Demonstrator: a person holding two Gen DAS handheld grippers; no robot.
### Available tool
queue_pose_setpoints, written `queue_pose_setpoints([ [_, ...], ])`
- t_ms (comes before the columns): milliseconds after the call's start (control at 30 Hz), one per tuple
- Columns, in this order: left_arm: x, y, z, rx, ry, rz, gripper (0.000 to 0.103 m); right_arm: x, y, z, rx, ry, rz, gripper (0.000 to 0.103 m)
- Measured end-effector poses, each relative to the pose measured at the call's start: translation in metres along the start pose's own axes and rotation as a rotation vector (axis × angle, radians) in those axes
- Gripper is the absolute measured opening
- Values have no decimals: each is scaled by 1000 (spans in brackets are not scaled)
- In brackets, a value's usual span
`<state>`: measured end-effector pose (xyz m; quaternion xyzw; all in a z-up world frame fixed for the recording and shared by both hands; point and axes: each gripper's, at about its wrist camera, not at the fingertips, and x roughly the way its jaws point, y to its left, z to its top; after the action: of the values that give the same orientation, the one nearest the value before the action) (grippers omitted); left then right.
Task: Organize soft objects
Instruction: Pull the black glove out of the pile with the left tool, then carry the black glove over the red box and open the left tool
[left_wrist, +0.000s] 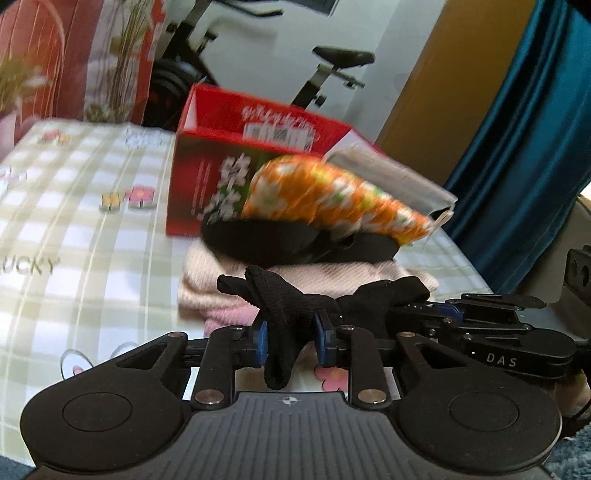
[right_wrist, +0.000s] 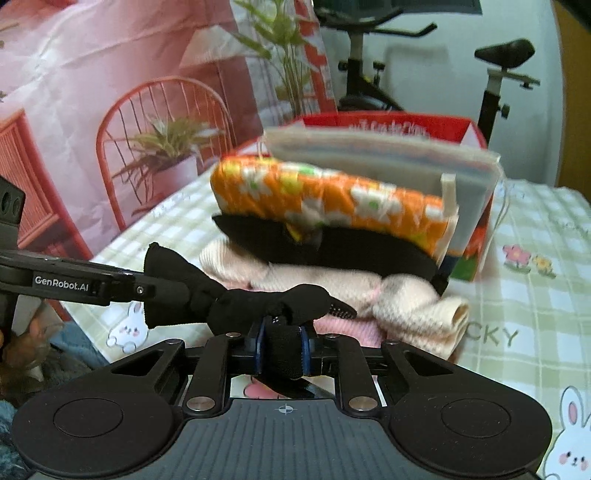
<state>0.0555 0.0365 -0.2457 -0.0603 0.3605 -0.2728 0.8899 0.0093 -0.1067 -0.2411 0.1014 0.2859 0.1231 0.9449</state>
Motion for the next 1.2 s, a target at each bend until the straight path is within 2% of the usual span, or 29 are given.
queue_pose_setpoints([
  [167,-19,-15,11,58,-71,4,26,-17,4,14,-30,-77,-3,17],
  [533,-37,-24,45,80,-174,-22,26,-43,7,51,-70,-179,-5,17],
  [867,-27,-29,120,94,-256,-57,26,-42,-18,139,-118,-233,-6,17],
  [1033,-1,-21,153,72,-237,-75,26,-16,-48,180,-101,-219,-8,17],
  [1200,33,-4,175,35,-186,-62,26,21,-68,203,-80,-170,-18,17],
])
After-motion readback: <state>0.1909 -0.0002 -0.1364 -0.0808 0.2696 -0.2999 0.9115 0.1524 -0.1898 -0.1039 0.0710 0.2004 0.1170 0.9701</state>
